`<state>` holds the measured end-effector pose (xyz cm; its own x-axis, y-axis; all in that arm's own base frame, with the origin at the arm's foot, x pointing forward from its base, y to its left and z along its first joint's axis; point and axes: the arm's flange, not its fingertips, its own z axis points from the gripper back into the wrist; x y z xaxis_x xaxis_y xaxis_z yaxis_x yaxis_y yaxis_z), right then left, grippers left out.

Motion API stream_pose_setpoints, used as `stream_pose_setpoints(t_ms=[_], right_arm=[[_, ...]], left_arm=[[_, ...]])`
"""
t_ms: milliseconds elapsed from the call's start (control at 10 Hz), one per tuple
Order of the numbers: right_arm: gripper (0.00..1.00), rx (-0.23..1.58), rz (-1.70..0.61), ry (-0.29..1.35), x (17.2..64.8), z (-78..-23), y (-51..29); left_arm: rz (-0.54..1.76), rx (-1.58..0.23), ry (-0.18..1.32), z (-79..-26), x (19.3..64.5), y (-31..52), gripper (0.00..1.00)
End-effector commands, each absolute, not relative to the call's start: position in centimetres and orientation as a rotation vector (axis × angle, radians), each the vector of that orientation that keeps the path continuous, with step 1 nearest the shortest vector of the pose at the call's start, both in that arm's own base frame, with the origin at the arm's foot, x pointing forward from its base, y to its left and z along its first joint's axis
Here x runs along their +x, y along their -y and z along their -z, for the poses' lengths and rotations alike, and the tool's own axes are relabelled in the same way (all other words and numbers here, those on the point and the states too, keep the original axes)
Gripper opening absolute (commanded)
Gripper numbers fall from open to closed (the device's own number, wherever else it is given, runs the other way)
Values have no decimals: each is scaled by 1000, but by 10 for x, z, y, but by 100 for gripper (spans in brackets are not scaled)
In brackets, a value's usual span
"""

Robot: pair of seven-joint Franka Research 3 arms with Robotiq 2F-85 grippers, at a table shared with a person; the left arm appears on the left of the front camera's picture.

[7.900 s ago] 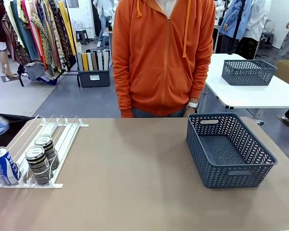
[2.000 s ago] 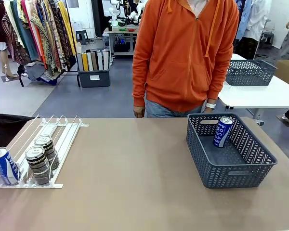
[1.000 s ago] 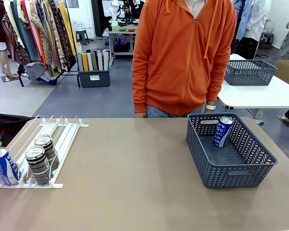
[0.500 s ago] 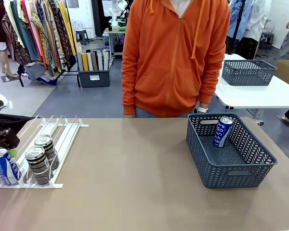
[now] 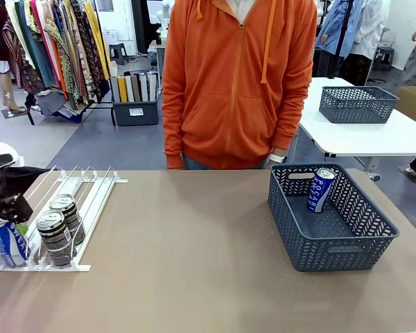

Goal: Retrieve and store the cans from the dispenser.
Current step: Pick up the last remaining can from one row of the Automatic Can Dispenser and place it in the middle of the table.

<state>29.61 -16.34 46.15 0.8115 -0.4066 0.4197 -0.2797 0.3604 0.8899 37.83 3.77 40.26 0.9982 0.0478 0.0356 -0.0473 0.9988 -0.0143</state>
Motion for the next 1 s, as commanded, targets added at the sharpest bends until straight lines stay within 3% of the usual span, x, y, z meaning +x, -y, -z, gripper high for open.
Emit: stream_pose_setpoints(t_ms=[0,100,200,700,900], right_arm=[[100,1244,89,690,299,-464,162],[100,1244,89,690,299,-464,162],[100,1244,89,690,299,-464,162],[100,1244,89,690,299,-464,162],[100,1244,89,690,299,-464,162]], left_arm=[[-60,-14,50,-404,378,-33,68],[-60,-11,52,-404,378,-33,9],[-61,-18,58,-405,377,-34,0],[-55,5,88,-414,377,-34,0],[4,50,157,-446,364,-32,0]])
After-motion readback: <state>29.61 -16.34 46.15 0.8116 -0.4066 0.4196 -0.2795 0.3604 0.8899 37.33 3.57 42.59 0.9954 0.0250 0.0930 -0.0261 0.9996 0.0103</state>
